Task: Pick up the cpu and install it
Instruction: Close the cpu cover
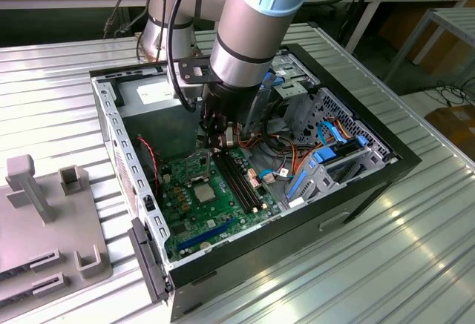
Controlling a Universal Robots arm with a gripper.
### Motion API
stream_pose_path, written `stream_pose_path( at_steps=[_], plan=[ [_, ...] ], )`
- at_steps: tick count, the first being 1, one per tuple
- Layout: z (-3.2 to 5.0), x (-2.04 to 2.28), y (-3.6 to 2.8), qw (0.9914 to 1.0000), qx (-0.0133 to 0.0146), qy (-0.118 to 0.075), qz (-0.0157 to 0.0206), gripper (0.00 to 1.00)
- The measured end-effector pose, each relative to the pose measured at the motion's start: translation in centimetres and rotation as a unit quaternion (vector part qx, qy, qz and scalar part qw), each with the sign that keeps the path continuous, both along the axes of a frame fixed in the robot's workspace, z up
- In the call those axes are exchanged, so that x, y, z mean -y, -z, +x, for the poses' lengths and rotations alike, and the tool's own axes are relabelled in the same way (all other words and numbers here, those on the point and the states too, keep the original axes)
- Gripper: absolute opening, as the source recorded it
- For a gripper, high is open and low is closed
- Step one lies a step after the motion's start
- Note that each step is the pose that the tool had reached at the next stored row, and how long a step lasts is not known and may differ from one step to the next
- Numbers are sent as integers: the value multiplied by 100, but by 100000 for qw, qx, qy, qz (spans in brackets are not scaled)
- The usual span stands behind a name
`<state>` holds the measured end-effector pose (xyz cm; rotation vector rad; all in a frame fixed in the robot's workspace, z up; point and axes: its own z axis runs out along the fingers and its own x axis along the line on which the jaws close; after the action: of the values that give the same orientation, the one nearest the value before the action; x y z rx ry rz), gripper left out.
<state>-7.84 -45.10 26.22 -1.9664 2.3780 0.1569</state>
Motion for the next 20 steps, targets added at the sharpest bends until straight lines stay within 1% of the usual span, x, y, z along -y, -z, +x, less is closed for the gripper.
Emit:
stream_pose_path(
  at_steps=[13,20],
  plan=[
    [0,0,-12,99997,-1,-708,-1,11],
    [0,15,-12,99996,2,-917,3,11]
  ],
)
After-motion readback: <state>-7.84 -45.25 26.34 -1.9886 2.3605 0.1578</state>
